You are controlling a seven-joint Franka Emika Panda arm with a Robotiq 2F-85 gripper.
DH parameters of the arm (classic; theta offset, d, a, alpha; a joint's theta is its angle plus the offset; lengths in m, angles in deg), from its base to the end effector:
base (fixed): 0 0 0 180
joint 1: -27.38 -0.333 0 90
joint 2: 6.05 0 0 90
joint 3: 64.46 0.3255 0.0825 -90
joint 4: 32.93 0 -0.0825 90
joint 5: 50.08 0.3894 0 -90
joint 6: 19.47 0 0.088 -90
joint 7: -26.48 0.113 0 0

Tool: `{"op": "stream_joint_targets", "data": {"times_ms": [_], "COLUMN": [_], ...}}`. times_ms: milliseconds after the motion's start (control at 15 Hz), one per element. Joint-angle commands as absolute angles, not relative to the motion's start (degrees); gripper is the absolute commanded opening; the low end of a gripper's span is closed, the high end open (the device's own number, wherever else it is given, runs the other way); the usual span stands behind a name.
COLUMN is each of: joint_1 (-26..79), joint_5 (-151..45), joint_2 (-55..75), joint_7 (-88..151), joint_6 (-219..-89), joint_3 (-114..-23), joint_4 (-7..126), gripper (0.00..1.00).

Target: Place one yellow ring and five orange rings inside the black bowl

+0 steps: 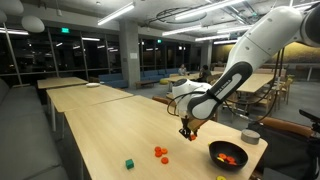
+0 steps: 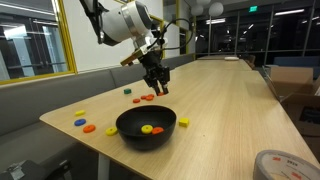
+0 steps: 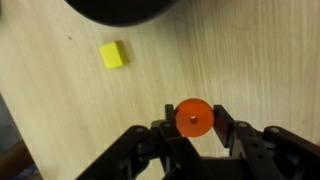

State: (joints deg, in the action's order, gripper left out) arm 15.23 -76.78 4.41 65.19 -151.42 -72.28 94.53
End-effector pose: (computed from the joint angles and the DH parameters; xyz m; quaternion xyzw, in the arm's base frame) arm 0.5396 0.0295 0.2858 0.9744 -0.1304 0.0164 0.1823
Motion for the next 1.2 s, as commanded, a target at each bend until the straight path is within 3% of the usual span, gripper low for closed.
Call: {"op": "stream_joint_targets", "data": {"times_ms": [0,600,667,800,1000,1133], "joint_1": [16.9,22.8,23.2,23.7,23.4,22.6], "joint_5": [-80.6,-74.7,-73.7,-72.8,-73.0,-73.1], "joint_2": [-3.3,-9.2,-9.3,-9.1,-8.8,-8.2], "joint_7": [73.7,69.8,68.3,66.1,64.4,63.0], "joint_6": [-142.6,-134.5,-135.3,-136.9,-142.3,-147.0], "joint_3": [-70.5,-66.1,-66.0,-65.7,-64.5,-63.2], "joint_4": [100.2,107.6,108.0,107.9,107.2,106.5], "gripper": [0.17,0.19,0.67,0.74,0.97,1.00]}}
